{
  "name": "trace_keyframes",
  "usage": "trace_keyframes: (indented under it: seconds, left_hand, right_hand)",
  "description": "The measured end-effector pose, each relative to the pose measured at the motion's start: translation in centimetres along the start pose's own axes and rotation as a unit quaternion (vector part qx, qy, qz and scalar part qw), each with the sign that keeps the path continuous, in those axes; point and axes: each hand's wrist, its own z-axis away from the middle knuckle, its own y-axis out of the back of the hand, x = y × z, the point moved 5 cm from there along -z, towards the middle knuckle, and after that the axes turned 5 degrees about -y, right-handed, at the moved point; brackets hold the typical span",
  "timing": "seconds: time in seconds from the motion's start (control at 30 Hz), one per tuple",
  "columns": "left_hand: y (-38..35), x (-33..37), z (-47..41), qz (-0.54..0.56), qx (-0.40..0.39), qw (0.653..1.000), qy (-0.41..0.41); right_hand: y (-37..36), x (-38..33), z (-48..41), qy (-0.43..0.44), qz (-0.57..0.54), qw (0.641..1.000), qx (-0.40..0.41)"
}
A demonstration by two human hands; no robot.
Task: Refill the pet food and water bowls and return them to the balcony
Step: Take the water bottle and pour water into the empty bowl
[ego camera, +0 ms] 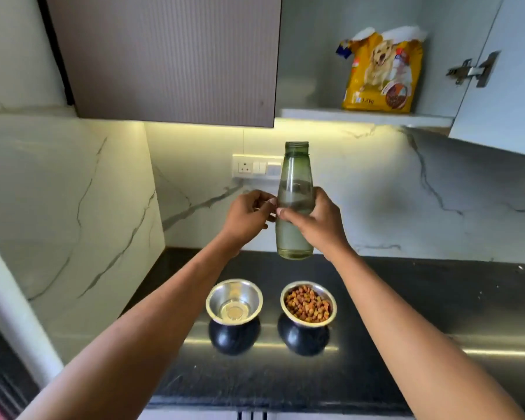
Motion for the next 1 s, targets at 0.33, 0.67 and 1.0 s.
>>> trace_keyframes:
  seconds: [0.33, 0.67, 1.0]
  left_hand:
    - [3.5, -15.9, 7.3, -0.140, 0.056, 0.972, 0.180]
    - [7.4, -25.4, 12.3, -0.301, -0.014, 0.908, 0.292]
    - [5.8, -32.0, 13.0, -0.397, -0.244, 0.836, 0.290]
  right_hand:
    - [-6.8, 12.4, 5.7, -0.085, 0.047, 0.984, -0.147]
    - [-10.7, 19.1, 8.0, -0.125, 0.127, 0.953, -0.244]
    - [-12.7, 21.6, 8.8, -0.174, 0.229, 0.907, -0.307]
